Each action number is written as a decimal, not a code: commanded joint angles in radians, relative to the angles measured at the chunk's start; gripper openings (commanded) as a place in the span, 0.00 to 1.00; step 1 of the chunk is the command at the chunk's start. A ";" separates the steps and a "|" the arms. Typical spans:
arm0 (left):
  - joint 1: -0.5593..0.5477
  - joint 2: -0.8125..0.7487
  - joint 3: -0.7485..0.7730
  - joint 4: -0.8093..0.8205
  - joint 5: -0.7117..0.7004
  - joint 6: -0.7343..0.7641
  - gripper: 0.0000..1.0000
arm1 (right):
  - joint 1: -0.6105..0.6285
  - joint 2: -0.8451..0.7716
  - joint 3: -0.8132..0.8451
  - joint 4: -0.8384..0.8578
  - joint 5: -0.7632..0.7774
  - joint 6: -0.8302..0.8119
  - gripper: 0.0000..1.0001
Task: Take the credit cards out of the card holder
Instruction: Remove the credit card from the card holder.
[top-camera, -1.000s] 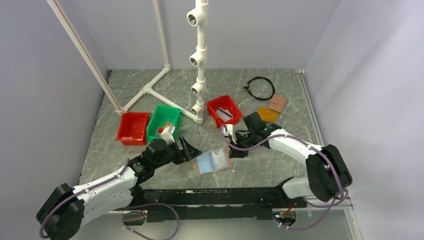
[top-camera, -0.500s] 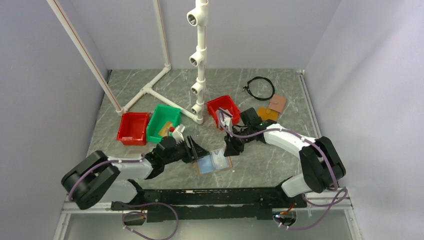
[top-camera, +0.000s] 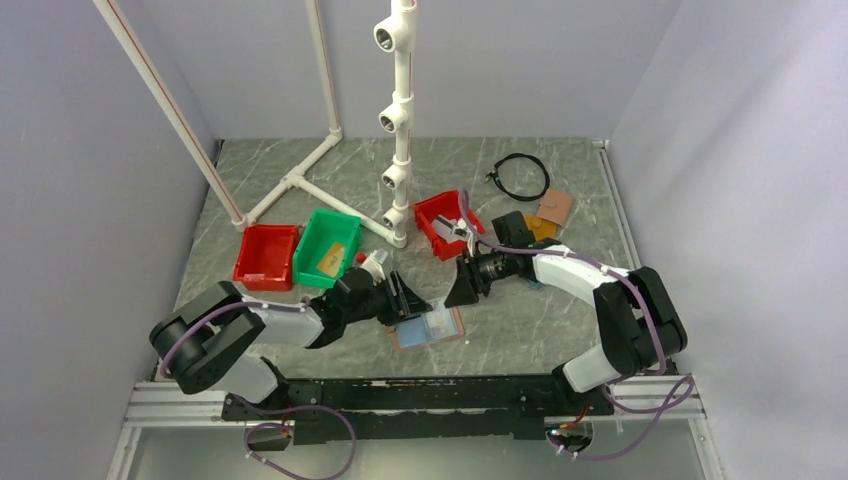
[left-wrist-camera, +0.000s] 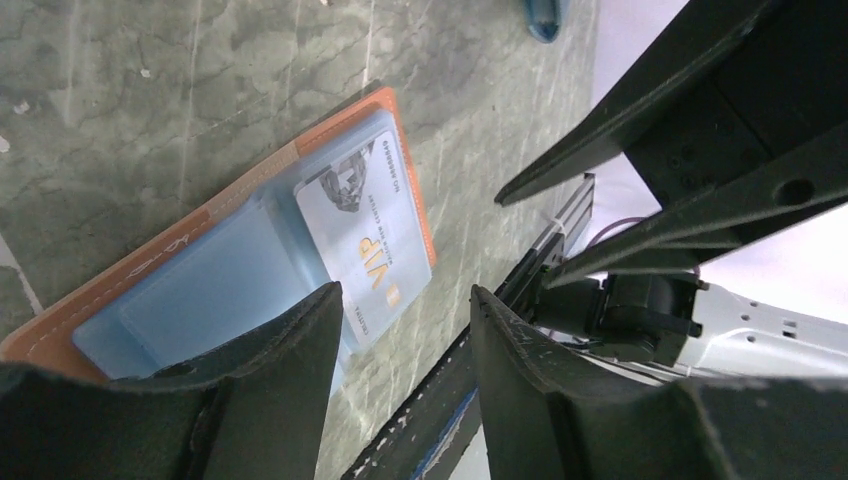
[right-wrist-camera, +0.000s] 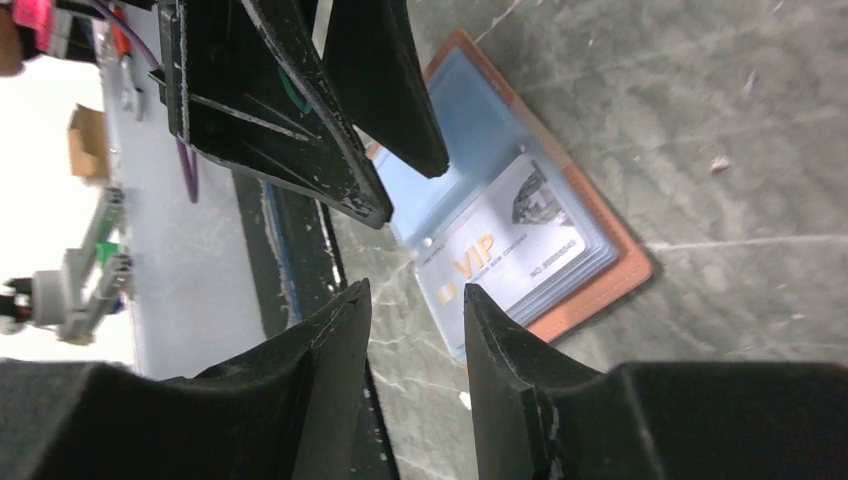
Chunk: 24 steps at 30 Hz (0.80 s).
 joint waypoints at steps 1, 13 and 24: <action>-0.021 0.025 0.067 -0.128 -0.048 -0.021 0.53 | 0.002 -0.014 -0.056 0.166 -0.041 0.239 0.42; -0.031 0.129 0.091 -0.064 -0.015 -0.044 0.50 | 0.016 0.047 -0.091 0.214 0.115 0.325 0.38; -0.031 0.169 0.087 -0.036 -0.014 -0.053 0.49 | 0.025 0.096 -0.074 0.188 0.169 0.306 0.38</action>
